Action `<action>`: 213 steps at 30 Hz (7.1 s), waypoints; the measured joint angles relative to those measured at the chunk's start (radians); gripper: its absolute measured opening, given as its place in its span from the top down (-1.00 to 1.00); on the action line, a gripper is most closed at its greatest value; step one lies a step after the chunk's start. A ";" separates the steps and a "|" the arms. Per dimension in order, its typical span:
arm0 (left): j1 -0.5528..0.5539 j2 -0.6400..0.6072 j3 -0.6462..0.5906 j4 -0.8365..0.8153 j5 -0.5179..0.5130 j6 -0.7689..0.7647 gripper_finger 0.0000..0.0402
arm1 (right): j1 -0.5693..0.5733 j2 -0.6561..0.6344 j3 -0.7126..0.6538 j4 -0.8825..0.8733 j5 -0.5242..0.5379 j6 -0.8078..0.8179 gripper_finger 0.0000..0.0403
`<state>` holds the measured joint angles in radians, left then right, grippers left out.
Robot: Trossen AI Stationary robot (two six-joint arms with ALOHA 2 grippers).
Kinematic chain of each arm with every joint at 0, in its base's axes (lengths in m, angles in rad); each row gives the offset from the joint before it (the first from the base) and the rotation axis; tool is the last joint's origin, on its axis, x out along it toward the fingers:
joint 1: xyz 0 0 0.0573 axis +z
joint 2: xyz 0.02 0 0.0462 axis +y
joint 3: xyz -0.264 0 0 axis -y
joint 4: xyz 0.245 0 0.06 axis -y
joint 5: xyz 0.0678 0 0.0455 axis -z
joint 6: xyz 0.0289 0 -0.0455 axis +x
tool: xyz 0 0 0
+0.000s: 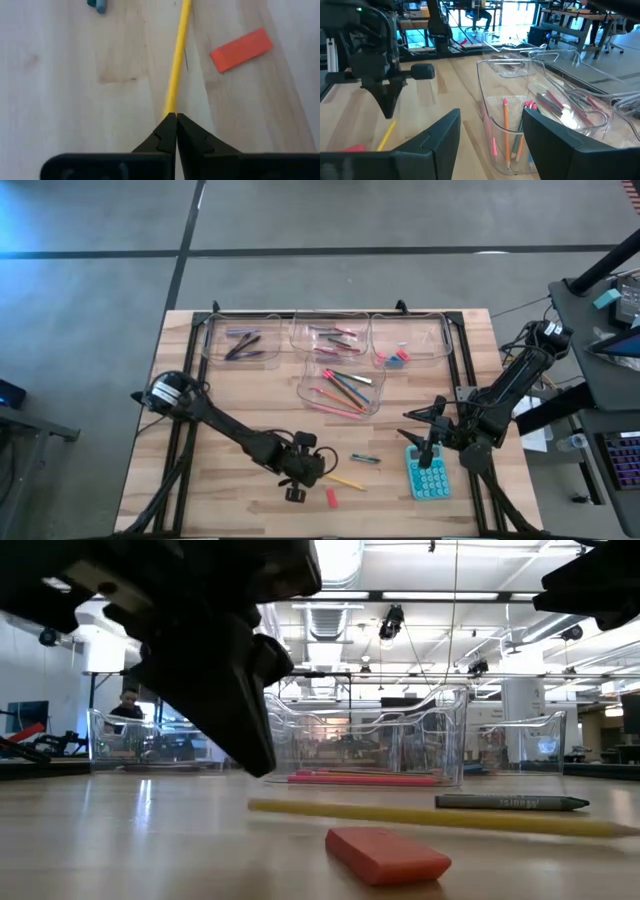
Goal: Sort crayons/erasers/pens/pencils in bins
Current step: Put the yellow pencil into the bottom transparent bin, then put the green crayon into the top middle transparent bin
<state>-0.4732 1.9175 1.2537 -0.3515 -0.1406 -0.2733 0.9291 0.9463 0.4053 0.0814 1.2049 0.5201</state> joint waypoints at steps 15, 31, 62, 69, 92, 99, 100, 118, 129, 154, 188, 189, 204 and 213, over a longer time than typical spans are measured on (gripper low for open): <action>0.001 0.000 0.003 0.016 -0.008 0.001 1.00 | 0.000 0.025 0.016 0.094 -0.154 0.002 -0.01; 0.002 -0.038 -0.180 0.482 -0.073 0.125 1.00 | 0.000 0.618 0.288 0.193 -0.312 0.076 -0.01; 0.002 -0.135 -0.473 1.096 -0.127 0.132 1.00 | -0.066 1.055 0.425 0.433 -0.428 0.245 -0.01; 0.002 -0.135 -0.472 1.096 -0.127 0.132 1.00 | -0.069 1.000 0.426 0.294 -0.482 0.251 -0.01; 0.002 -0.134 -0.472 1.095 -0.127 0.132 1.00 | -0.070 0.986 0.421 0.212 -0.548 0.179 0.62; 0.002 -0.134 -0.470 1.096 -0.127 0.132 1.00 | -0.071 0.986 0.420 0.213 -0.555 0.186 0.90; 0.002 -0.134 -0.470 1.096 -0.127 0.132 1.00 | -0.071 0.986 0.420 0.213 -0.554 0.186 0.92; 0.002 -0.220 -0.449 1.098 -0.077 0.190 0.89 | -0.079 0.806 0.414 0.071 -0.478 0.094 0.96; 0.002 -0.370 -0.453 1.103 -0.107 0.291 0.38 | -0.115 0.655 0.415 -0.016 -0.393 -0.020 0.96; 0.003 -0.415 -0.458 1.090 -0.130 0.340 0.30 | -0.657 0.278 0.369 -0.350 -0.622 -0.227 0.80; 0.002 -0.415 -0.460 1.049 -0.130 0.333 0.30 | -0.147 0.665 0.376 -0.333 -0.498 0.317 0.23; 0.002 -0.415 -0.460 1.049 -0.130 0.333 0.30 | -0.149 0.678 0.376 -0.333 -0.499 0.328 0.24; 0.002 -0.415 -0.462 1.048 -0.130 0.333 0.30 | -0.197 0.658 0.314 -0.176 -0.490 0.258 0.28; 0.002 -0.415 -0.463 1.043 -0.129 0.333 0.30 | -0.226 0.570 0.057 0.294 -0.553 0.126 0.28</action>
<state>-0.4713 1.5028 0.7902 0.6918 -0.2699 0.0593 0.7033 1.5158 0.4624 0.3754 0.6517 0.6460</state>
